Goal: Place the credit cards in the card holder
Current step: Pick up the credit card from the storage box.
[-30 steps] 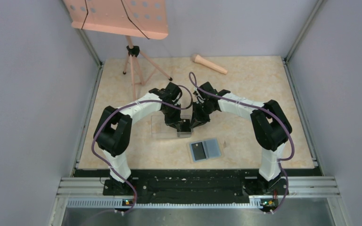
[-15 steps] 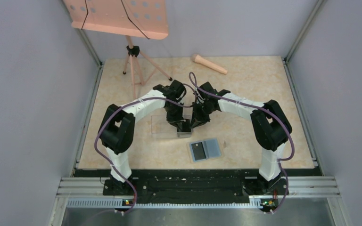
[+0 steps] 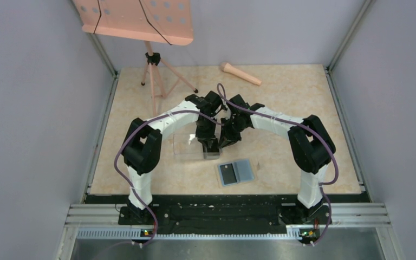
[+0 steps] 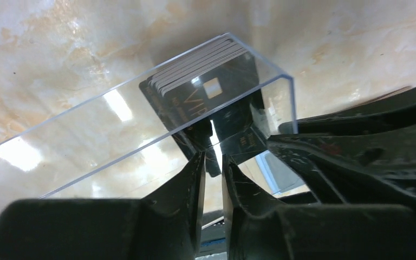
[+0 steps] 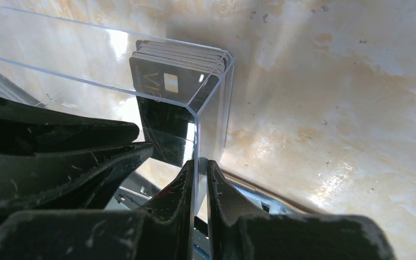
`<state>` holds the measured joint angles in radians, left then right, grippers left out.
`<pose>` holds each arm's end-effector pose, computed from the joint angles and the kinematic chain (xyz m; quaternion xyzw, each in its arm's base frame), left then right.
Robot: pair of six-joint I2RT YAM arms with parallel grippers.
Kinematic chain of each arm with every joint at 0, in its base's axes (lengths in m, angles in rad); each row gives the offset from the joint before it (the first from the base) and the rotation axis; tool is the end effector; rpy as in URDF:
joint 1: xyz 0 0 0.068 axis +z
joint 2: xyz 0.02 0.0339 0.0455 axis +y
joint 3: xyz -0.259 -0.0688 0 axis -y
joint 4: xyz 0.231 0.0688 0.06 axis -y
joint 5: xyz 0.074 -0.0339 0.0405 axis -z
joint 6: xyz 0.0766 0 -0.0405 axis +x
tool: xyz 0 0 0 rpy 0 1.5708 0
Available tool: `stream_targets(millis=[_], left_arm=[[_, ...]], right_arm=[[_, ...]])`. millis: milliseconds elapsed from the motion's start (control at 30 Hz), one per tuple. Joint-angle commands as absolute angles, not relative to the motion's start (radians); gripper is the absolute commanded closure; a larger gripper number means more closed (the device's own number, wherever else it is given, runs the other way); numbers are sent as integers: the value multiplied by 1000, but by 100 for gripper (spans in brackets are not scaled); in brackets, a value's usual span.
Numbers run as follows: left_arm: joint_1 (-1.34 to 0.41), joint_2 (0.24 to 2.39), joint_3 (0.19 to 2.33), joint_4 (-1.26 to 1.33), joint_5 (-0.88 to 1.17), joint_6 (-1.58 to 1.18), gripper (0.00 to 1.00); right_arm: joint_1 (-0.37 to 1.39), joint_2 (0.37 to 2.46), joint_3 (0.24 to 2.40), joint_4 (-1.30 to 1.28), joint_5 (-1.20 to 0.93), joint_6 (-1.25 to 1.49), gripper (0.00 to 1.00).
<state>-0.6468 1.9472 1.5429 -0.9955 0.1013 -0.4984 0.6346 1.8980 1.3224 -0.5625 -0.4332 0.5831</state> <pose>0.2960 -0.2332 0.1706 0.0781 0.9920 -0.0886 0.0443 0.2949 0.2570 0.1531 -0.0707 0.9524 0.2921 0.0519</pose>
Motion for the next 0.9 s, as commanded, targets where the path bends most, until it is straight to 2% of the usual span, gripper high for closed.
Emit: stream_targets(millis=[0,267,367,500,700,867], left_arm=[[-667,1967,1603,-1025,62,-471,75],[-669,1966,1591,-1027,40,-476,75],[-669,1961,1567,-1026,15,-483,67],[-669,1964,1530,-1003,32,-489,66],[-670,1977,1506,-975,64,-493,71],[-669,1961,1513,-967,75,-492,87]], right_arm=[[650,1827,1339,-514,-491,580,100],[651,1828,1340,-513,-492,579,100],[650,1827,1339,-513,-492,579,100],[650,1827,1339,-514,-493,579,100],[650,1828,1339,-514,-494,578,100],[650,1829,1338,-513,-495,579,100]])
